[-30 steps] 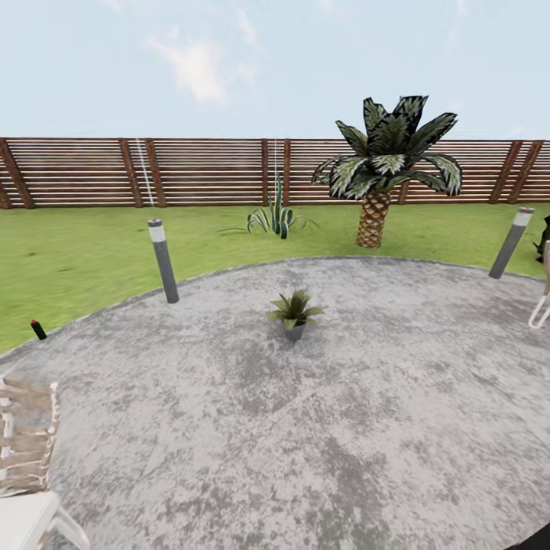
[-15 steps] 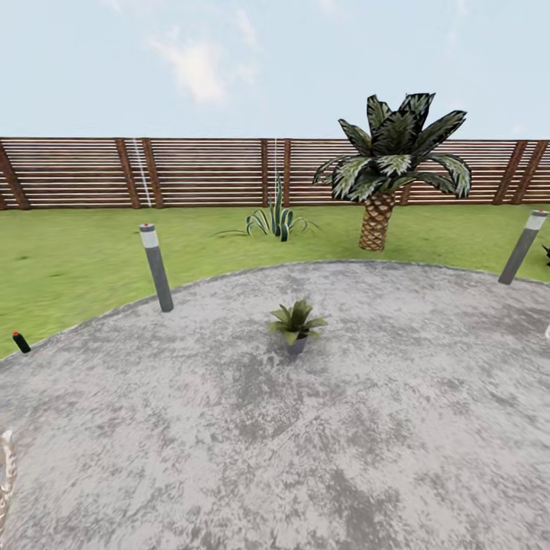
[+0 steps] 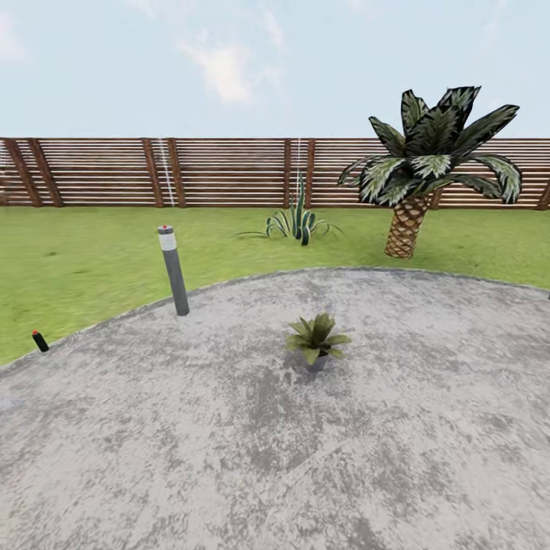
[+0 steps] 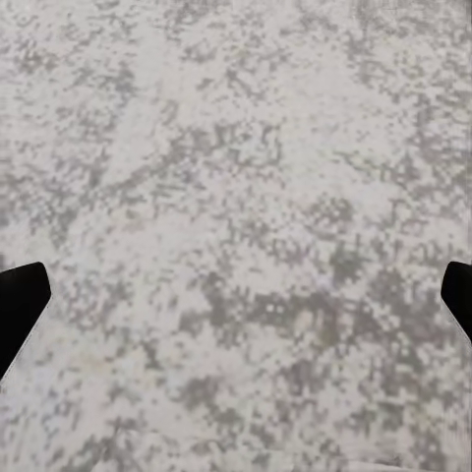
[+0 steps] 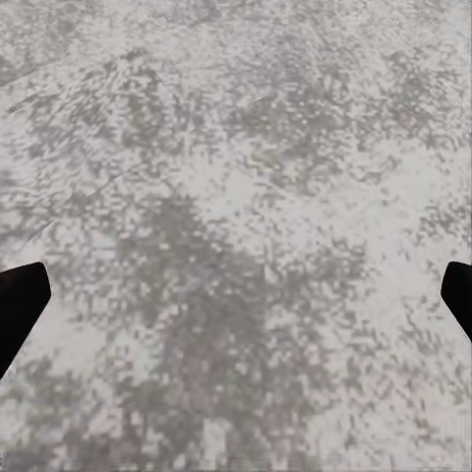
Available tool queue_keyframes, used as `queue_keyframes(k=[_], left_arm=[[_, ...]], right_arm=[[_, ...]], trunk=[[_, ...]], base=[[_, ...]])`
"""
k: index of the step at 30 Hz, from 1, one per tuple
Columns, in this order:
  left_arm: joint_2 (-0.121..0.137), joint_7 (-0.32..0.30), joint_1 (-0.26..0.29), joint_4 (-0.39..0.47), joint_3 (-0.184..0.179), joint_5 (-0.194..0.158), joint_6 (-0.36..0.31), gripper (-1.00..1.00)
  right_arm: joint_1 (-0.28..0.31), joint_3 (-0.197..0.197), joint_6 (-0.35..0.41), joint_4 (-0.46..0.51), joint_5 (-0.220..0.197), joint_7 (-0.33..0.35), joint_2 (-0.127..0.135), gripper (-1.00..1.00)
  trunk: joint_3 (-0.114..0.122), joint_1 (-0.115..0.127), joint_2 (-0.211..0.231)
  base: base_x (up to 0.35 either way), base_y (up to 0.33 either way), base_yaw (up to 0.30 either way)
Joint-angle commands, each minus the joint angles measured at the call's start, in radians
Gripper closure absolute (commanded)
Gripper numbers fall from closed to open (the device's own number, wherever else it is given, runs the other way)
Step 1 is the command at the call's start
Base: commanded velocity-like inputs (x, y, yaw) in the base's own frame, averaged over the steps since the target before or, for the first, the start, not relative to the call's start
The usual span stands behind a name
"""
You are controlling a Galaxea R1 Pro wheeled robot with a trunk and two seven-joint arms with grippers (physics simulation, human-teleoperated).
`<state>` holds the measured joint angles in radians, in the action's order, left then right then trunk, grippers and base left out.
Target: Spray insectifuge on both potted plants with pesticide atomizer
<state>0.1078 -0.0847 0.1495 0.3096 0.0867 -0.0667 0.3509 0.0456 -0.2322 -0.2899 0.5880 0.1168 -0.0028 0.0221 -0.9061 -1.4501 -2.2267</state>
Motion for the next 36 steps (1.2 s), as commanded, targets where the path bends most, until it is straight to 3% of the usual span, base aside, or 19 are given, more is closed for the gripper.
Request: queue_keyframes(k=[1,6,26,36], left_arm=[[0.000,-0.009,0.001,-0.001,0.005,-0.007,0.002,-1.00],[0.000,-0.009,0.001,-0.001,0.005,-0.007,0.002,-1.00],[0.000,-0.009,0.001,-0.003,0.005,-0.007,0.002,-1.00],[0.000,-0.009,0.001,-0.003,0.005,-0.007,0.002,-1.00]], right_arm=[[0.000,-0.004,-0.003,-0.001,0.010,0.000,-0.001,-1.00],[0.000,-0.004,-0.003,-0.001,0.010,0.000,-0.001,-1.00],[0.000,-0.004,-0.003,-0.001,0.010,0.000,-0.001,-1.00],[0.000,-0.003,-0.006,-0.001,0.010,0.000,-0.002,-1.00]], trunk=[[-0.001,0.000,0.000],[-0.001,0.000,0.000],[-0.001,0.000,0.000],[-0.001,0.000,0.000]], base=[[0.339,-0.076,0.276],[0.339,-0.100,0.216],[0.338,-0.094,0.014],[0.338,-0.013,0.255]])
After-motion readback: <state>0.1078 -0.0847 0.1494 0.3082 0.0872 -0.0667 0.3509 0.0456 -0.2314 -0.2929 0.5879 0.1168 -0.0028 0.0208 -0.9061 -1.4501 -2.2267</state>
